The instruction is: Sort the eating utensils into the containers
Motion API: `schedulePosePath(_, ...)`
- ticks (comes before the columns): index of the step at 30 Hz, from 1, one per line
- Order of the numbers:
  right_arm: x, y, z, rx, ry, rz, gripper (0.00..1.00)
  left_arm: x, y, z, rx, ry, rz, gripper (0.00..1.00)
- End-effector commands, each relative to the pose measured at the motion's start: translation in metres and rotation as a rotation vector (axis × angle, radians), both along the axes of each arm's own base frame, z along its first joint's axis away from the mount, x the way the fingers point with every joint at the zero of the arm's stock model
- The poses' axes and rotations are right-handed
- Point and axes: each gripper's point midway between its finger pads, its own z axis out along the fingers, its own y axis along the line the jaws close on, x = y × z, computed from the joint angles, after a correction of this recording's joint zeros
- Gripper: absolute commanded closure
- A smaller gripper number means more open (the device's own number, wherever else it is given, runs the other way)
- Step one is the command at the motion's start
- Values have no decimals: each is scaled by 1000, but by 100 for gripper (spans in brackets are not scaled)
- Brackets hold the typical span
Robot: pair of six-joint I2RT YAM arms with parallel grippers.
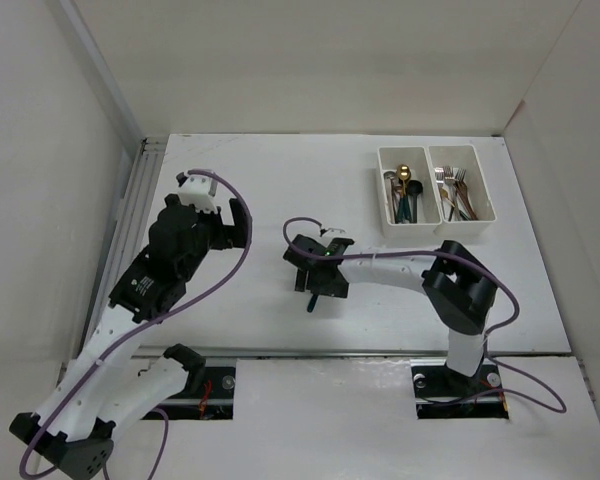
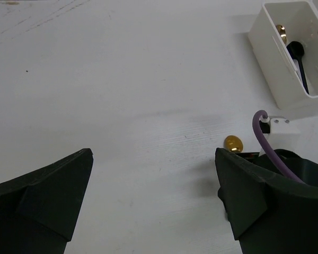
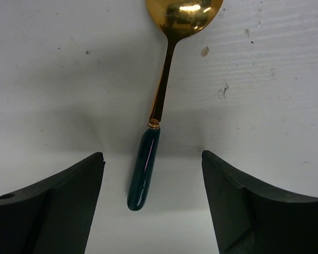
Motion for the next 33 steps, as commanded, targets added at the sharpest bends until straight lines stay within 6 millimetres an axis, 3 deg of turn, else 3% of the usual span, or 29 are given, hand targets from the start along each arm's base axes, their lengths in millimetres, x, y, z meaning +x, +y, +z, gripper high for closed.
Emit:
schedulePosePath(1,-6,12,-13,36,37,-38,21,-6,5,-2,-5,3,11,0)
schedulePosePath(9,-26,13,-44,14,119,-54,55,-2,16,-2,59,-18,41,0)
schedulePosePath(14,-25,1,-43,-7,94,-73,94,-2,19,-2,88,-26,43,0)
schedulePosePath(17,-8,-5,-21,-32,-15,-44,100,-2,19,-7,93,-16,42,0)
schedulePosePath(19,9,-1,6,-57,-110,79,100,-1,20,-11,101,-10,51,0)
schedulePosePath(21,33,15,46,-39,-239,182,100,-1,20,-9,96,-17,51,0)
schedulePosePath(22,39,16,61,-83,-284,284,100,-1,20,-9,96,-17,51,0)
schedulePosePath(26,87,6,137,-76,-468,380,100,1,21,-15,108,-3,59,0)
schedulePosePath(28,125,-14,172,-44,-545,363,100,2,20,-13,103,-11,59,0)
schedulePosePath(30,150,-33,190,-74,-591,425,100,5,19,-18,123,3,55,0)
schedulePosePath(31,174,-61,205,-99,-616,381,100,5,19,-18,123,3,55,0)
schedulePosePath(33,201,-86,206,-173,-622,424,100,8,18,-21,136,3,51,0)
